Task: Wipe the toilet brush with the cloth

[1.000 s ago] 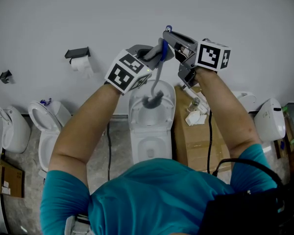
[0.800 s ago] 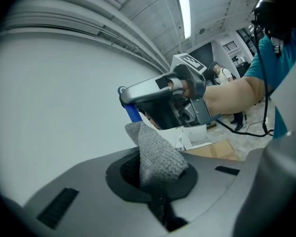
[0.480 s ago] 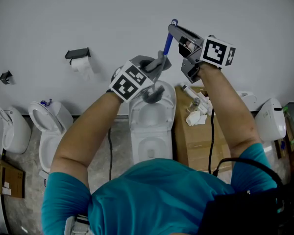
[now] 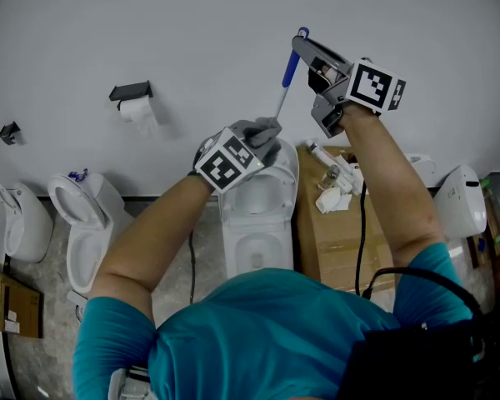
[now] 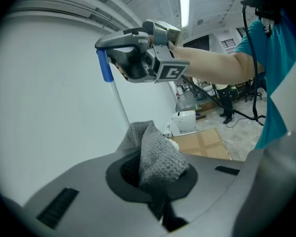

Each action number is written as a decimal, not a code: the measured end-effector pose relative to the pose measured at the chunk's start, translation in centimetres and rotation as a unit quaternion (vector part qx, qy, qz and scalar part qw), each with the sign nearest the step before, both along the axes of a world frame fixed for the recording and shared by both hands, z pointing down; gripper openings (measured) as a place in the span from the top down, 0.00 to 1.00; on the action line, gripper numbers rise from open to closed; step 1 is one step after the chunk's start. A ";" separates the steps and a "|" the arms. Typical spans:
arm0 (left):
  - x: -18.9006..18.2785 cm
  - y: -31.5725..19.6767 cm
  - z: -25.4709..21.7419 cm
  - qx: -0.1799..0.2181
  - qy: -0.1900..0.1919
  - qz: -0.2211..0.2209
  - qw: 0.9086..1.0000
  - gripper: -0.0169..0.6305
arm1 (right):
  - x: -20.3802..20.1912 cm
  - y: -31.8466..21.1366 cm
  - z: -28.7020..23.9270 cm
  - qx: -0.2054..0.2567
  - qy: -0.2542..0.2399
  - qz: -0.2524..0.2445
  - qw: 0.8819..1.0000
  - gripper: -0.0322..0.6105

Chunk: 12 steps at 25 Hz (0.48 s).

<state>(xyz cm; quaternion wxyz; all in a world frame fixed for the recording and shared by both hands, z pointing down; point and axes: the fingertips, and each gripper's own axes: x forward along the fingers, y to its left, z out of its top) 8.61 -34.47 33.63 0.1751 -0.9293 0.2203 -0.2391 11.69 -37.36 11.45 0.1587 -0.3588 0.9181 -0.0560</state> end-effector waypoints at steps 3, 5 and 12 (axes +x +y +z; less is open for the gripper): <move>0.3 0.4 1.5 -0.013 0.001 0.003 1.000 0.95 | 0.2 0.4 -0.6 0.007 -0.010 -0.005 1.000 0.87; 0.3 0.4 1.7 -0.017 0.010 -0.001 1.000 0.95 | 0.1 0.6 -0.6 0.011 -0.004 -0.006 1.000 0.87; -3.5 -2.4 -1.8 -0.032 0.091 -0.054 0.994 0.95 | 0.3 0.5 -0.9 0.010 -0.004 -0.002 1.000 0.87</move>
